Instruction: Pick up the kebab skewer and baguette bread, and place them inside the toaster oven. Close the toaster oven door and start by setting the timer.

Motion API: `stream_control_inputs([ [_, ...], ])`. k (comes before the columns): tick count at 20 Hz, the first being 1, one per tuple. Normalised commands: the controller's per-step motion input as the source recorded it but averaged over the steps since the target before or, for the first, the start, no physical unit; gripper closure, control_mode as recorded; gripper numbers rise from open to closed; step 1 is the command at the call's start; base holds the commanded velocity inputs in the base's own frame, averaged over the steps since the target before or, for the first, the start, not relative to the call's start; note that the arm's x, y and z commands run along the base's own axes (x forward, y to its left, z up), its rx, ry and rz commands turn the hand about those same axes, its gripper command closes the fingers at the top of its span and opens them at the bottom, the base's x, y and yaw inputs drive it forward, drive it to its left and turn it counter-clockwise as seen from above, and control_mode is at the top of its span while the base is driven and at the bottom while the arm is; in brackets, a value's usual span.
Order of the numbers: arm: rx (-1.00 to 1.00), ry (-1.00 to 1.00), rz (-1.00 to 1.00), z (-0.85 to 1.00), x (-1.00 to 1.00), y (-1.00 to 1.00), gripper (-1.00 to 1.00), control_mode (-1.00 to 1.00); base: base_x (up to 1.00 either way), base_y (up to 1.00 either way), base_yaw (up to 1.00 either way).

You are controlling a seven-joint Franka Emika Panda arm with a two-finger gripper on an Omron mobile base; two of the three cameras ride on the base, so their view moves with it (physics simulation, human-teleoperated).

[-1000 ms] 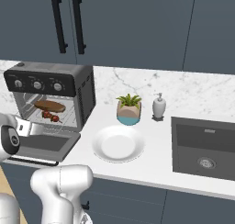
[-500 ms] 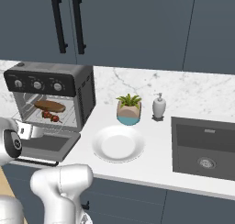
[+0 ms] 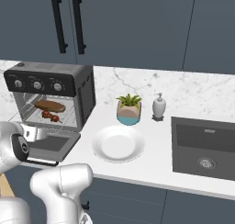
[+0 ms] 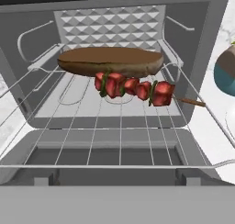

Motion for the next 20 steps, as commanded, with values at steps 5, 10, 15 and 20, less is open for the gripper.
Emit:
stream_control_inputs([
  [5, 0.03, 0.0, 0.0, -0.06, 0.17, 0.0, -1.0, -1.0, 0.0, 0.0, 0.0],
  [10, 0.02, 0.0, 0.0, -0.05, 0.18, 0.0, -1.0, -1.0, 0.0, 0.0, 0.0],
  [15, 0.0, 0.0, 0.0, -0.11, 0.08, 0.0, -1.0, -1.0, 0.0, 0.0, 0.0],
  [20, 0.0, 0.0, 0.0, -0.17, 0.06, 0.06, -1.0, -1.0, 0.0, 0.0, 0.0],
])
